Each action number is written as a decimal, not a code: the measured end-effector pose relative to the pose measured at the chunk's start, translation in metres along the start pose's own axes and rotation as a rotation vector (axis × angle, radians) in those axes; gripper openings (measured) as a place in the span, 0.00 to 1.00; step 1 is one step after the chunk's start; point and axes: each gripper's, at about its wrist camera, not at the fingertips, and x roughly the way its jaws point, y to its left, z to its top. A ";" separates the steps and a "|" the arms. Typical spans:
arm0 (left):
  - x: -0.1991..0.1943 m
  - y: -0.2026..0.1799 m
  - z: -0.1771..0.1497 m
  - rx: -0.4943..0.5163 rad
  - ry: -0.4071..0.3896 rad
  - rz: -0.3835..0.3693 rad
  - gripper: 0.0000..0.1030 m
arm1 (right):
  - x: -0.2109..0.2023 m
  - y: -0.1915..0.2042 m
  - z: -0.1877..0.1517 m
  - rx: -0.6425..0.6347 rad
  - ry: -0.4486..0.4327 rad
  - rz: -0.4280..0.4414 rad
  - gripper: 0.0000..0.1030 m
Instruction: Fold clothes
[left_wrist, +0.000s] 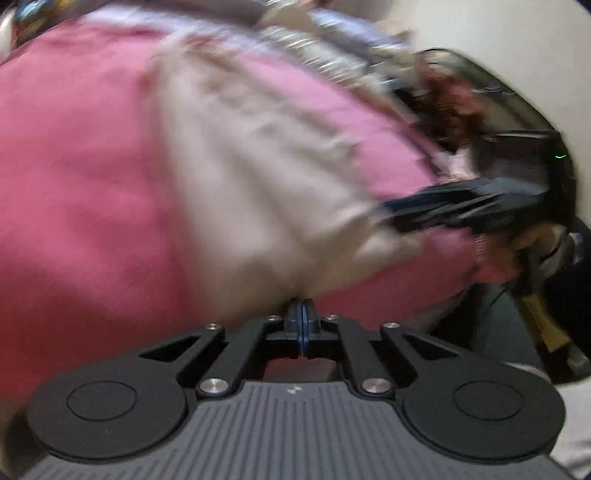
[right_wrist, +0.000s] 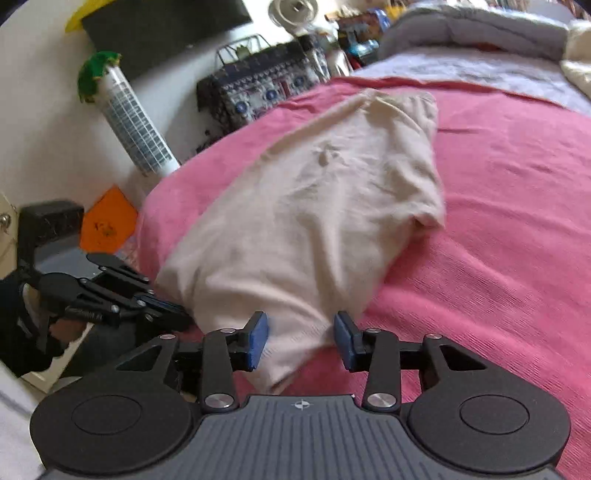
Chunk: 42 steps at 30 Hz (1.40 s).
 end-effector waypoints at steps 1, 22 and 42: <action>-0.010 0.003 0.000 0.010 -0.009 0.048 0.04 | -0.010 -0.003 0.006 -0.004 -0.015 -0.013 0.48; -0.013 -0.003 -0.024 0.123 -0.258 -0.065 0.27 | 0.274 -0.003 0.274 -0.054 -0.089 -0.126 0.34; -0.030 0.013 -0.056 0.046 -0.064 0.109 0.34 | 0.023 -0.026 0.005 0.021 -0.012 0.012 0.62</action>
